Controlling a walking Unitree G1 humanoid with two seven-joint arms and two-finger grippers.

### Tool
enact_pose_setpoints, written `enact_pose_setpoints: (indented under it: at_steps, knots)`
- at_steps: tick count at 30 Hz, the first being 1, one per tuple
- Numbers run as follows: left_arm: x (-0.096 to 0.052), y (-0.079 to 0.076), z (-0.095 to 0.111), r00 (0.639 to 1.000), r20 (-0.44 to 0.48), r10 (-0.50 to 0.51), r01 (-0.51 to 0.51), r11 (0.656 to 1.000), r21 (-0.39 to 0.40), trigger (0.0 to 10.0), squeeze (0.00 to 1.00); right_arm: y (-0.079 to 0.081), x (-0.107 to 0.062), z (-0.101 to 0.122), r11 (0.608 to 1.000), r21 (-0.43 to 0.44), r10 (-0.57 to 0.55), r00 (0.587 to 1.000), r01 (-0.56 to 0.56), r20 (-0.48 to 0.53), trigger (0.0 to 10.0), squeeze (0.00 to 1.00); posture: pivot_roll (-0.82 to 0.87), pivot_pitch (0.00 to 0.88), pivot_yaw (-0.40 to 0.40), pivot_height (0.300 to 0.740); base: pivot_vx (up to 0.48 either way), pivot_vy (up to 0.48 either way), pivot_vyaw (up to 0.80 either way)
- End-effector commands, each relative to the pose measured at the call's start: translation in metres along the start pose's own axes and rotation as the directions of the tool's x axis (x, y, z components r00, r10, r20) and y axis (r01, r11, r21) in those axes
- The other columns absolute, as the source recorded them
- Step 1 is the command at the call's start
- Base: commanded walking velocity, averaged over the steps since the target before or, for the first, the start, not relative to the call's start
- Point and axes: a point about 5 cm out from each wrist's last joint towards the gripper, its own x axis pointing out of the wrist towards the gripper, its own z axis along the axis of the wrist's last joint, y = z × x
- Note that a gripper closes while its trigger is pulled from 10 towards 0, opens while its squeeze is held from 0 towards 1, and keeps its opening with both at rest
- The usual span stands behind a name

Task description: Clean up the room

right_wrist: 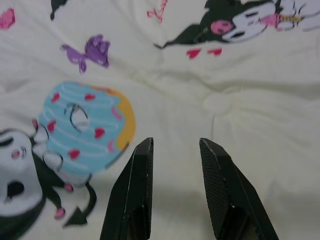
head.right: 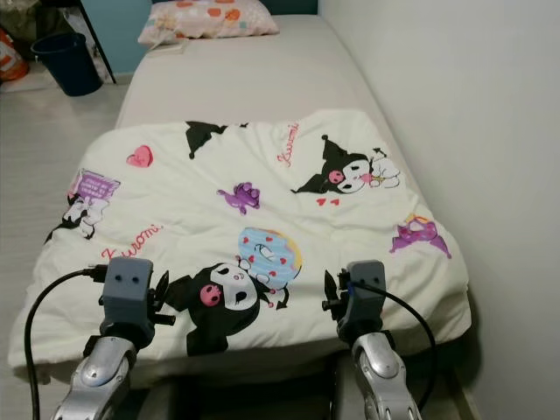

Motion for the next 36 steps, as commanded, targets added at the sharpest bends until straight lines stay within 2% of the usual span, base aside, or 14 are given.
enact_pose_setpoints:
  at_steps: [1,7,14,21,36]
  knots:
    - [-0.004,-0.001,-0.007,1.000,-0.024,-0.011,0.012,1.000,0.019,10.0,0.00,0.003,-0.003,-0.003,1.000,0.010,0.001,1.000,-0.001,-0.019,10.0,0.00,-0.06,0.193,0.025,0.634,0.000,0.000,0.00]
    - [-0.005,-0.004,-0.006,1.000,-0.010,-0.013,0.013,1.000,0.018,10.0,0.00,0.004,-0.004,-0.005,1.000,0.019,0.002,1.000,-0.002,-0.030,10.0,0.00,-0.06,0.184,0.028,0.648,0.000,0.000,0.00]
    - [-0.007,-0.004,-0.009,1.000,-0.009,0.006,-0.006,1.000,-0.021,10.0,0.00,0.007,-0.005,-0.010,0.999,0.029,0.016,0.999,-0.015,-0.047,10.0,0.00,-0.06,0.164,0.034,0.648,0.000,0.000,0.00]
    - [-0.011,-0.007,-0.016,0.999,-0.025,-0.039,0.038,0.999,-0.018,10.0,0.00,0.008,-0.006,-0.014,0.999,0.030,0.032,0.998,-0.031,-0.060,10.0,0.00,-0.06,0.148,0.039,0.648,0.000,0.000,0.00]
    - [-0.016,-0.013,-0.018,0.997,-0.013,-0.072,0.072,0.997,-0.005,10.0,0.00,0.009,-0.006,-0.012,0.998,0.037,0.046,0.998,-0.044,-0.037,10.0,0.00,-0.06,0.124,0.039,0.703,0.000,0.000,0.00]
